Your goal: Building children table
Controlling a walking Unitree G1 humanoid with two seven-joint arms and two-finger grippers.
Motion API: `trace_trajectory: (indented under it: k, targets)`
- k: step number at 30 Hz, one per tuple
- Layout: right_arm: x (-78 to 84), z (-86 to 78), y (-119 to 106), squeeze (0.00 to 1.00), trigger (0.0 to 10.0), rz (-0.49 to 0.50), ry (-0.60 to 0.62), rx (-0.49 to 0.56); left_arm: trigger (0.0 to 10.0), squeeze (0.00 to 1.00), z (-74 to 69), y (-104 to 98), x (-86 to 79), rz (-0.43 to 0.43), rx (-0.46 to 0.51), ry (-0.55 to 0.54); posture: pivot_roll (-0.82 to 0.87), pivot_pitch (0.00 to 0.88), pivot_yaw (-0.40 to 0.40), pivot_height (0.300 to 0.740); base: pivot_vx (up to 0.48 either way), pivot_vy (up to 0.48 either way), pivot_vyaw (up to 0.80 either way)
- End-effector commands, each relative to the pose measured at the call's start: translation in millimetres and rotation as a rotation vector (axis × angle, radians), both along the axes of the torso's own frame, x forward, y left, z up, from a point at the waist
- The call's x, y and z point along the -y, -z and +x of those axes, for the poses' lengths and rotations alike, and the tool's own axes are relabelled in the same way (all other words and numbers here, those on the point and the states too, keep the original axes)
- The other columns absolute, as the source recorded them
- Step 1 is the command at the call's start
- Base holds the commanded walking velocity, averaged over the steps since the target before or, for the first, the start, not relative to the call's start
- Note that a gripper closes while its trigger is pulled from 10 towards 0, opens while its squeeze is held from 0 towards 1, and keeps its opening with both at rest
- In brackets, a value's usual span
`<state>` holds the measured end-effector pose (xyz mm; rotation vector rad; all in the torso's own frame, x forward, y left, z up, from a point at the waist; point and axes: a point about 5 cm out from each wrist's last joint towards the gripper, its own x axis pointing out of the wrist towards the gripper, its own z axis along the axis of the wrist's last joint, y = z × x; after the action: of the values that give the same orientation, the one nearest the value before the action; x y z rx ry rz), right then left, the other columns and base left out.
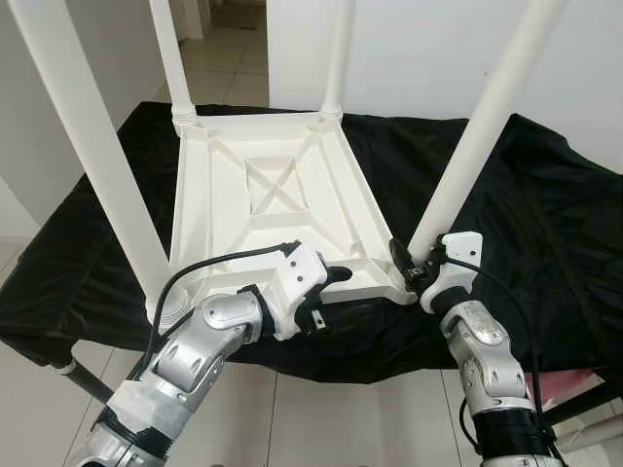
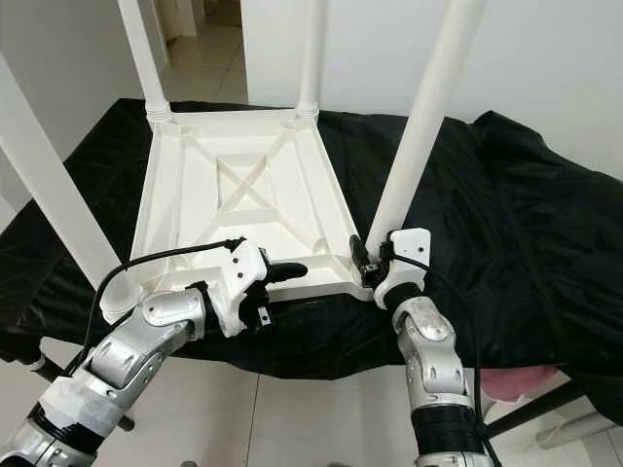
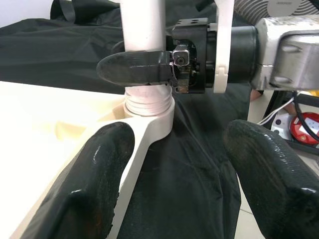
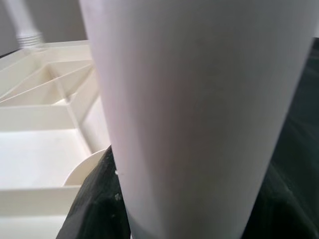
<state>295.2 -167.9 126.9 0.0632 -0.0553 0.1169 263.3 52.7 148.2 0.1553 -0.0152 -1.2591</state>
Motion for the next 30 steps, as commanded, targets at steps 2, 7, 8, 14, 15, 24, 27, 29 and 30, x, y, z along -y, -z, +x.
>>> trace_trajectory:
  k: [2,7,8,14,15,24,27,29,30]
  targets:
    - [-6.5,-10.0,20,0.00,10.0,0.059,0.165,-0.110,10.0,0.00,-5.8,1,2.2,0.003,-0.016,0.073,-0.07,0.000,-0.041,0.740,0.000,0.000,0.00]
    - [-27.8,-11.5,24,0.00,10.0,0.117,0.220,-0.139,10.0,0.00,-5.7,1,1.9,0.002,-0.015,0.068,-0.06,0.000,-0.043,0.740,0.000,0.000,0.00]
    - [-27.8,-11.5,24,0.00,10.0,0.117,0.220,-0.139,10.0,0.00,-5.7,1,1.9,0.002,-0.015,0.068,-0.06,0.000,-0.043,0.740,0.000,0.000,0.00]
    - [-24.3,-8.8,15,1.00,10.0,0.106,0.155,-0.109,10.0,0.00,-3.8,0,0.9,0.003,-0.013,0.061,-0.06,0.000,-0.050,0.740,0.000,0.000,0.00]
    - [-24.3,-8.8,15,1.00,10.0,0.106,0.155,-0.109,10.0,0.00,-3.8,0,0.9,0.003,-0.013,0.061,-0.06,0.000,-0.050,0.740,0.000,0.000,0.00]
    - [-4.2,-4.5,3,1.00,10.0,0.055,0.045,-0.030,10.0,0.00,-5.5,0,-0.2,0.011,-0.013,0.072,-0.06,0.000,-0.033,0.740,0.000,0.000,0.00]
    - [7.2,-0.3,-2,0.00,10.0,0.005,-0.119,-0.003,10.0,0.00,-6.3,1,-1.2,0.024,-0.011,0.085,-0.06,0.000,-0.023,0.740,0.000,0.000,0.00]
    - [8.7,0.6,-3,0.00,10.0,-0.012,-0.169,0.001,10.0,0.00,-6.4,0,-1.1,0.026,-0.009,0.088,-0.06,0.000,-0.023,0.740,0.000,0.000,0.00]
    - [8.7,0.6,-3,0.00,10.0,-0.012,-0.169,0.001,10.0,0.00,-6.4,0,-1.1,0.026,-0.009,0.088,-0.06,0.000,-0.023,0.740,0.000,0.000,0.00]
